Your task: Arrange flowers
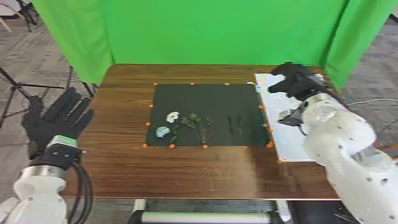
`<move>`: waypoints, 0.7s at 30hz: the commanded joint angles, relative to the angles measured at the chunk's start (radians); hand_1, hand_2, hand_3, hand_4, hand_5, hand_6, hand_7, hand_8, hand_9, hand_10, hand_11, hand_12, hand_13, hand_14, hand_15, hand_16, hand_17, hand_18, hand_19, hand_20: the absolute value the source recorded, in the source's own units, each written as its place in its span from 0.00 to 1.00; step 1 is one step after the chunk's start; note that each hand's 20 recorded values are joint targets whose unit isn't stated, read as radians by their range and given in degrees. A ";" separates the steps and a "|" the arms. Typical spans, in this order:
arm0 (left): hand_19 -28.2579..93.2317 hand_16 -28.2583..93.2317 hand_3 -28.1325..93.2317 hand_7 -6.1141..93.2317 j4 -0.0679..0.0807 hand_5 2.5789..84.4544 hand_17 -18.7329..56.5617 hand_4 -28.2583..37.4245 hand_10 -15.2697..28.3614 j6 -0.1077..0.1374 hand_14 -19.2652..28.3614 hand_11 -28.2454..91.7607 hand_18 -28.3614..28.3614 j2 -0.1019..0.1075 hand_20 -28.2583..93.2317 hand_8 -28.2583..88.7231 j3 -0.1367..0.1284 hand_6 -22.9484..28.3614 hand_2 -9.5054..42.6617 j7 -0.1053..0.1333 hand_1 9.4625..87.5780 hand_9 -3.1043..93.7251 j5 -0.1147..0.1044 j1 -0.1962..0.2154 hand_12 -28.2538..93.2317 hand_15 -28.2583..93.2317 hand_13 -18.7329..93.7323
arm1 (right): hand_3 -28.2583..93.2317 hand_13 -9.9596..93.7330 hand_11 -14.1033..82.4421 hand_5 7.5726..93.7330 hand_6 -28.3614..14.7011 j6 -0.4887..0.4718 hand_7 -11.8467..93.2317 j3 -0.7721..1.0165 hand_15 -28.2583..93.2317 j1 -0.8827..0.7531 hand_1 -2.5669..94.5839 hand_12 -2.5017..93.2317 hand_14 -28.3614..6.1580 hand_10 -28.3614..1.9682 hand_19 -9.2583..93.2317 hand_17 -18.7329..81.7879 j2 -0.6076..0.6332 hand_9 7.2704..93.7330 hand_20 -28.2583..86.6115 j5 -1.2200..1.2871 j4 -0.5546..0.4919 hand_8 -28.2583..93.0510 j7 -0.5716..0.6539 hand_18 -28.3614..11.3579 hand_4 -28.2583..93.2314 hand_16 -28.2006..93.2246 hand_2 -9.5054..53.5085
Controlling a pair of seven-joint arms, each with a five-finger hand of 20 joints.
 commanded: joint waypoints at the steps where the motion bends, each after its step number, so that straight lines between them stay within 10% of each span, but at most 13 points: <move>1: 0.46 0.16 0.81 0.22 -0.019 0.45 0.17 0.00 0.66 0.009 0.67 0.40 0.69 -0.001 0.29 0.17 -0.045 0.60 0.43 0.026 0.17 0.34 -0.015 0.051 0.31 0.50 0.34 | 0.88 0.64 0.22 0.45 0.50 -0.074 0.25 0.155 0.81 -0.056 0.45 0.17 0.40 0.32 0.89 0.49 0.136 0.40 0.60 0.053 0.091 0.14 0.090 0.13 0.00 0.43 0.00; 5: 0.46 0.16 0.81 0.22 -0.025 0.45 0.17 0.00 0.66 0.030 0.67 0.40 0.69 0.004 0.29 0.17 -0.033 0.60 0.43 0.042 0.17 0.34 -0.045 0.048 0.31 0.50 0.34 | 0.87 0.63 0.22 0.42 0.50 -0.122 0.24 0.112 0.82 0.009 0.45 0.17 0.39 0.34 0.89 0.48 0.150 0.39 0.60 0.065 0.172 0.14 0.090 0.12 0.00 0.43 0.00; 14: 0.47 0.16 0.82 0.22 -0.019 0.45 0.17 0.00 0.66 0.029 0.68 0.41 0.69 0.012 0.30 0.17 -0.004 0.60 0.43 0.048 0.17 0.34 -0.038 0.031 0.31 0.50 0.34 | 0.88 0.64 0.21 0.37 0.50 -0.291 0.23 0.034 0.83 0.136 0.51 0.16 0.40 0.38 0.88 0.48 0.143 0.32 0.61 0.127 0.284 0.15 0.187 0.11 0.00 0.43 0.00; 21: 0.46 0.15 0.82 0.22 -0.027 0.45 0.17 0.00 0.66 0.060 0.68 0.41 0.69 0.000 0.30 0.16 -0.005 0.60 0.43 0.052 0.17 0.34 -0.052 0.049 0.31 0.51 0.34 | 0.87 0.65 0.22 0.36 0.48 -0.370 0.22 -0.029 0.79 0.189 0.50 0.13 0.41 0.25 0.88 0.49 0.142 0.29 0.59 0.174 0.334 0.15 0.236 0.12 0.00 0.41 0.00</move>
